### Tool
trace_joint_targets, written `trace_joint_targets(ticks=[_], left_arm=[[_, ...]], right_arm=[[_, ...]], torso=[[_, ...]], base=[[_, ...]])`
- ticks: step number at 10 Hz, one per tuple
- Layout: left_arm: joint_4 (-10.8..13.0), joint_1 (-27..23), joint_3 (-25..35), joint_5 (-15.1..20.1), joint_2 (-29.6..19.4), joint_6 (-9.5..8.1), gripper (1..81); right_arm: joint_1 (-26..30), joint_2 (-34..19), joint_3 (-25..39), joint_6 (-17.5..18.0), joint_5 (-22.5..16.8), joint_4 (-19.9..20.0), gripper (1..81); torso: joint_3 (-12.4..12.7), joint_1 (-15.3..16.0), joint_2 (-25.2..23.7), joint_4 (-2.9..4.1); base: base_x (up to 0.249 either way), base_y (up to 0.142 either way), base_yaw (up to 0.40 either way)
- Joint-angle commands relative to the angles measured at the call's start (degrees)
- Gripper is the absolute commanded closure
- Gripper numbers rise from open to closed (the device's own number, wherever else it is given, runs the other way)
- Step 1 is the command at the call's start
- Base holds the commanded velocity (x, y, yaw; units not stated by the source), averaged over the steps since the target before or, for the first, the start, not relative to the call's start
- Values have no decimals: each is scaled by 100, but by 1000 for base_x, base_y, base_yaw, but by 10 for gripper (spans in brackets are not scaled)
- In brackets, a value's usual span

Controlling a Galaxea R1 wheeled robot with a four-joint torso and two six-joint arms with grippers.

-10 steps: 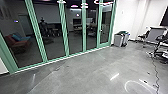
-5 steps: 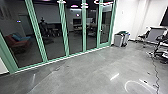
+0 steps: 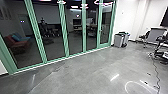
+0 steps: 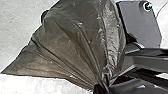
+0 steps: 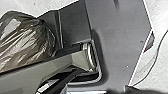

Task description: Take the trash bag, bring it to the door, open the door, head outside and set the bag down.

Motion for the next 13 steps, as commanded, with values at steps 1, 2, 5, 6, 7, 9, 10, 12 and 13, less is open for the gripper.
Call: trace_joint_targets(ticks=[1, 2, 5, 6, 7, 9, 10, 12, 13], left_arm=[[-4, -377, -15, 329, -24, 29, 811], [-4, -377, -15, 329, -24, 29, 811], [5, -377, -15, 329, -15, 29, 811], [5, -377, -15, 329, -15, 29, 811], [5, -377, -7, 329, -15, 29, 811], [-4, -377, -15, 329, -15, 29, 811], [-4, -377, -15, 329, -24, 29, 811], [-13, -368, -6, 320, -15, 29, 811], [-13, -368, -7, 320, -24, 29, 811]], right_arm=[[262, 37, 33, -19, -316, -67, 10], [271, 37, 33, -19, -316, -59, 10], [271, 37, 33, -19, -316, -67, 10], [271, 37, 33, -19, -316, -59, 10], [263, 37, 33, -19, -316, -59, 10], [262, 37, 33, -19, -316, -59, 10], [271, 37, 33, -19, -316, -59, 10], [262, 37, 33, -19, -316, -59, 10], [262, 37, 33, -19, -316, -59, 10]], torso=[[0, -2, 0, 0], [0, 0, 2, 0], [471, 0, 2, 0], [225, 2, 2, 0], [343, 0, 0, 0], [402, -9, -2, 0], [384, -9, -2, -280], [376, -9, -2, -95], [376, -9, -2, -195]], base=[[102, 0, 0], [109, 0, 0], [111, 0, 0], [111, 0, 0], [111, 0, 0], [111, 0, 0], [111, 0, 0], [111, 0, 0], [111, 0, 0]])
